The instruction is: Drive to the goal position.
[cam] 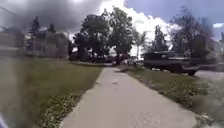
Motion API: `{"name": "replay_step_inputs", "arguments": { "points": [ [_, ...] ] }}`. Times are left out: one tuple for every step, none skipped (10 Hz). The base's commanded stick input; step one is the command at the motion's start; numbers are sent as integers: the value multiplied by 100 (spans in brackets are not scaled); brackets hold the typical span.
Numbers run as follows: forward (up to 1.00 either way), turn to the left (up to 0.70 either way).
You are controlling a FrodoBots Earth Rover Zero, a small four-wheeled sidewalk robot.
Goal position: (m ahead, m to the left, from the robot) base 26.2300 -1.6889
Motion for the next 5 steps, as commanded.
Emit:
{"name": "replay_step_inputs", "arguments": {
  "points": [
    [70,0],
    [70,0],
    [70,0],
    [70,0],
    [70,0]
  ]
}}
